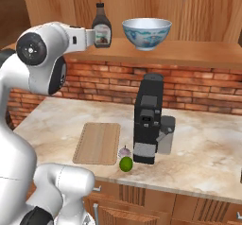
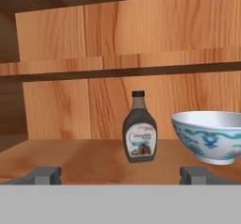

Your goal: Open the cabinet. Place the bowl and condiment on the counter. Then place the lime and garlic on the cutting board.

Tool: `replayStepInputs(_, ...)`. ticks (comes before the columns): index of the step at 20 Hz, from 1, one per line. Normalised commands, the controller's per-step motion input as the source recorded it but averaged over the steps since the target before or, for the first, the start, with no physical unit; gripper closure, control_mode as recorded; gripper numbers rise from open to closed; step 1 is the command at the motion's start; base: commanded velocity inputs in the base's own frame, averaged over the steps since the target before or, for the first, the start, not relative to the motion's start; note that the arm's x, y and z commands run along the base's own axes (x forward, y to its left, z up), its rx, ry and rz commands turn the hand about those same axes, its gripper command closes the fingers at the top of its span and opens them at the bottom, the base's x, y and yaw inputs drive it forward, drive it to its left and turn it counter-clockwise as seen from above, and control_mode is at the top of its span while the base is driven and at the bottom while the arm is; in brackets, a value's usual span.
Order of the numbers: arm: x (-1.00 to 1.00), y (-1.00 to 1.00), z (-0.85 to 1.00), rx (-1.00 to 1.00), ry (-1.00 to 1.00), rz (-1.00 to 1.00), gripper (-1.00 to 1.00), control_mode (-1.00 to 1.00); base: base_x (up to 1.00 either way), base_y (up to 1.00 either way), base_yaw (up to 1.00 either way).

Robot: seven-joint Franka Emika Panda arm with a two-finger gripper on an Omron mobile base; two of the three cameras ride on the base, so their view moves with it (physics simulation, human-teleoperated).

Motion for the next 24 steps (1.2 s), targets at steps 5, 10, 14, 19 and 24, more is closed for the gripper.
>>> replayStepInputs(5,0.12,0.06,0.01,0.00,0.00,0.01,-1.00,-1.00,0.00,0.00,0.00)
replayStepInputs(10,0.27,0.00,0.00,0.00,0.00,0.01,-1.00,-1.00,0.00,0.00,0.00)
replayStepInputs(14,0.33,-0.04,0.04,0.00,0.00,0.02,-1.00,-1.00,0.00,0.00,0.00)
replayStepInputs(19,0.33,-0.06,0.00,-0.01,-0.01,0.04,-1.00,-1.00,0.00,0.00,0.00)
replayStepInputs(24,0.22,-0.20,0.00,-0.03,-0.01,0.02,-1.00,-1.00,0.00,0.00,0.00)
